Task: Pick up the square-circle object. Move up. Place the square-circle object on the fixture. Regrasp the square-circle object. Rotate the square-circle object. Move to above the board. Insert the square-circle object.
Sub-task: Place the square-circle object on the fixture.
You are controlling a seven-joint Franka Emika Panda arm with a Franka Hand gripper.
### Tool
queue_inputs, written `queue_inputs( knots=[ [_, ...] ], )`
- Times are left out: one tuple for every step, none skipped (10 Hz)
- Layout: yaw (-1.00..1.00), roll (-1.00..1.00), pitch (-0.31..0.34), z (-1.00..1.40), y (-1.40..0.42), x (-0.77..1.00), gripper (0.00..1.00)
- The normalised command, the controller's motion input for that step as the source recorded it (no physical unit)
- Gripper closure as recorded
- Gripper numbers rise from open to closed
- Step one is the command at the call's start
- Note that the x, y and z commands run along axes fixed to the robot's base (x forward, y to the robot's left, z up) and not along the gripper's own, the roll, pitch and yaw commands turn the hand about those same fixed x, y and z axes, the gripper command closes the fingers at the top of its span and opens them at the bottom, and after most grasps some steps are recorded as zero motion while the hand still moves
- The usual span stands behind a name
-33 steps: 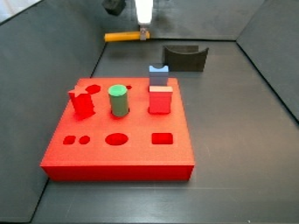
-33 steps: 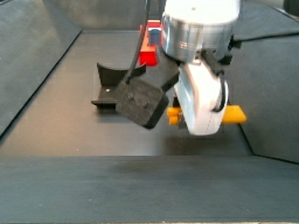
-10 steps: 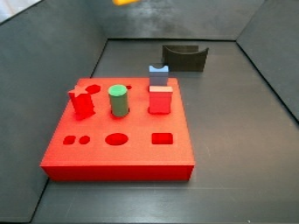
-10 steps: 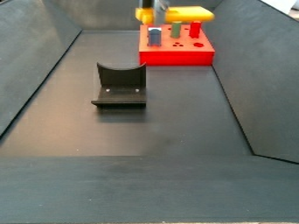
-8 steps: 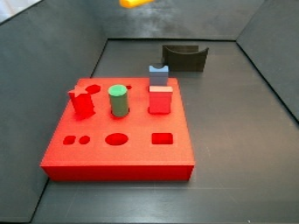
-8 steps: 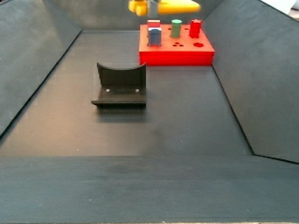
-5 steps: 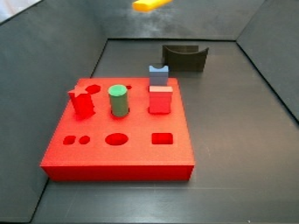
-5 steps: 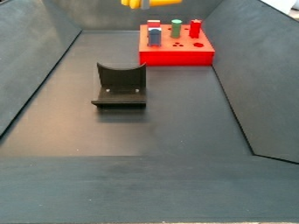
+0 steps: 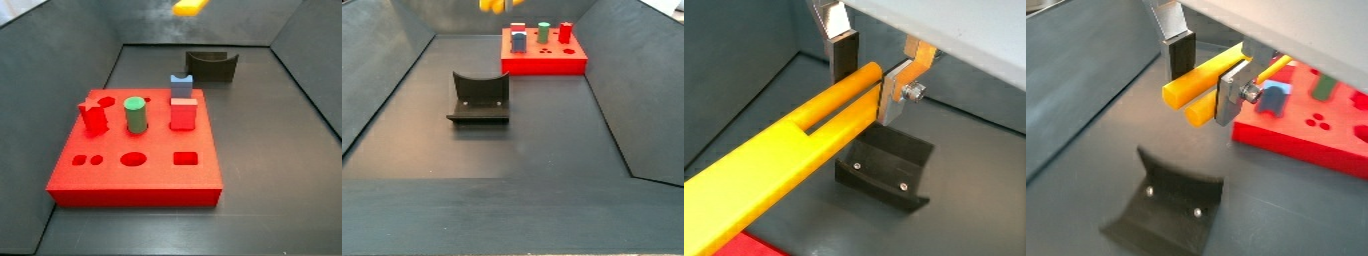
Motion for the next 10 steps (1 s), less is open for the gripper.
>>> queue_inputs(
  knots=[
    [0.85, -1.0, 0.267, -0.32, 0.9, 0.56, 1.0],
    [0.76, -1.0, 0.305, -0.19, 0.71, 0.48, 1.0],
    [0.7, -1.0, 0.345, -0.13, 0.58, 0.41, 1.0],
    [0.56, -1.0, 0.433, -0.06, 0.34, 0.3, 1.0],
    [0.39, -0.97, 0.497, -0.04, 0.13, 0.22, 1.0],
    [0.21, -0.79, 0.465, -0.03, 0.06, 0.17, 1.0],
    [0.07, -0.61, 0.424, -0.02, 0.06, 0.11, 1.0],
    [-0.03, -0.44, 0.362, -0.01, 0.06, 0.09, 1.0],
    [-0.12, -0.28, 0.27, -0.01, 0.04, 0.08, 1.0],
    [-0.14, -0.21, 0.213, -0.01, 0.04, 0.08, 1.0]
  ],
)
